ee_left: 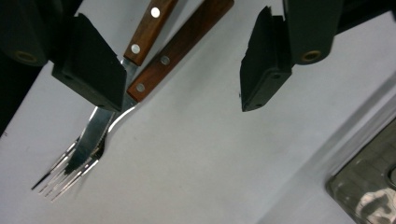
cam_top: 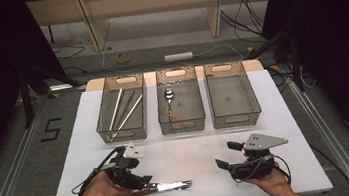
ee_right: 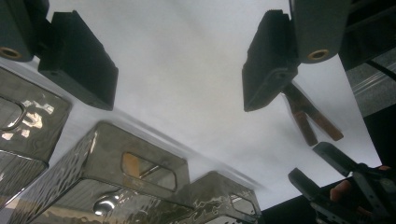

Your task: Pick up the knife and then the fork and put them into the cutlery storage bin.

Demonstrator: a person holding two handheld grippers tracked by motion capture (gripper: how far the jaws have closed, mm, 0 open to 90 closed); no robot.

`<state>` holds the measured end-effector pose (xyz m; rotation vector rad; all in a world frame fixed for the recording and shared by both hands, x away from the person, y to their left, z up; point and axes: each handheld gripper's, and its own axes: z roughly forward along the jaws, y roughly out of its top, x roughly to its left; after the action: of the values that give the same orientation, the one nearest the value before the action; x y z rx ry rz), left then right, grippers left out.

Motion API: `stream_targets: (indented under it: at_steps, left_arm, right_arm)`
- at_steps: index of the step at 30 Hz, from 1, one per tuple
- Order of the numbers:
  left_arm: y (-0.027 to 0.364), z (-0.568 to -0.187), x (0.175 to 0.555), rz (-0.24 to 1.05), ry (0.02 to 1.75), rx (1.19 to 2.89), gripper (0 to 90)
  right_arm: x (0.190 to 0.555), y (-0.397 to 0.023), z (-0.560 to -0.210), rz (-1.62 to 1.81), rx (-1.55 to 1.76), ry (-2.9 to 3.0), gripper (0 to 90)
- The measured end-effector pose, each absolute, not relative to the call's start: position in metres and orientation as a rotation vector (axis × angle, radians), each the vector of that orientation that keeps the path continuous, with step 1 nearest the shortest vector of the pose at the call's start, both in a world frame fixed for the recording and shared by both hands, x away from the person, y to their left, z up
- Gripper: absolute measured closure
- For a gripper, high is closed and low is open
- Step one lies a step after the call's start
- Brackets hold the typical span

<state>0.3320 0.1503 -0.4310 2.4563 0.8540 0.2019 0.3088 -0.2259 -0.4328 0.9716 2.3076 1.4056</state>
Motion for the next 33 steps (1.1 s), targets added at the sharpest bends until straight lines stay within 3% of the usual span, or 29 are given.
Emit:
stream_targets:
  at_steps: [18, 33]
  left_arm:
    - [0.156, -0.438, 0.303, 0.205, 0.796, 2.581, 24.3]
    - [0.158, -0.452, 0.294, 0.181, 0.739, 2.676, 35.9]
  right_arm:
    - [0.308, -0.225, -0.432, 1.407, 0.966, 2.313, 27.9]
    - [0.308, -0.226, -0.43, 1.443, 0.983, 2.269, 18.9]
